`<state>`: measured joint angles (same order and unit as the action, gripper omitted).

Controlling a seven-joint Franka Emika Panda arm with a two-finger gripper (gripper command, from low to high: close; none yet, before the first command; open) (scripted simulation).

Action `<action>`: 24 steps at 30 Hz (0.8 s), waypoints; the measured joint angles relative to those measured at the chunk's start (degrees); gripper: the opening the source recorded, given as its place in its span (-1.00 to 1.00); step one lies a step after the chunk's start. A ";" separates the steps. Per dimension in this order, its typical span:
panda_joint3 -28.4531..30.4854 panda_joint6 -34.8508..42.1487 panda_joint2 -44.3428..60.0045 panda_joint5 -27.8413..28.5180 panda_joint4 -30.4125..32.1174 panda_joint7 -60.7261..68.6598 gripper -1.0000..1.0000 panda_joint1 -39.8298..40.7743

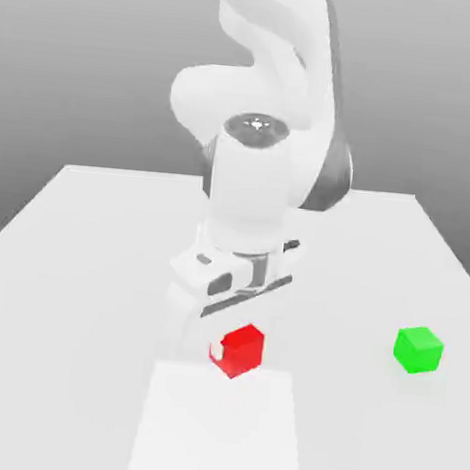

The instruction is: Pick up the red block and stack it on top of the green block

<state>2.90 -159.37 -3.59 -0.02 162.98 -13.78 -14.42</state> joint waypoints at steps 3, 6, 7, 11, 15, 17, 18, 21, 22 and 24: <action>-4.09 1.64 -0.83 -0.98 -0.85 -7.43 -1.00 -5.24; -8.72 3.22 -1.59 -2.04 -1.73 -14.95 -1.00 -9.94; -10.38 3.75 -1.85 -2.41 -2.02 -17.45 -1.00 -11.45; -17.37 5.84 -2.86 -3.94 -3.20 -27.40 -1.00 -17.44; -20.83 2.85 0.96 -1.82 -3.95 -34.41 -1.00 -20.19; -20.13 -0.85 5.04 1.63 -4.15 -37.16 -1.00 -20.60; -19.38 -2.75 7.16 3.68 -4.25 -38.67 -1.00 -20.67; -18.29 -4.53 9.13 5.62 -4.36 -40.09 1.00 -21.32; -18.29 -4.53 9.13 5.62 -4.36 -40.09 1.00 -21.32; -18.29 -4.53 9.13 5.62 -4.36 -40.09 1.00 -21.32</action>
<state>-15.39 -163.91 5.54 5.59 158.62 -53.87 -35.74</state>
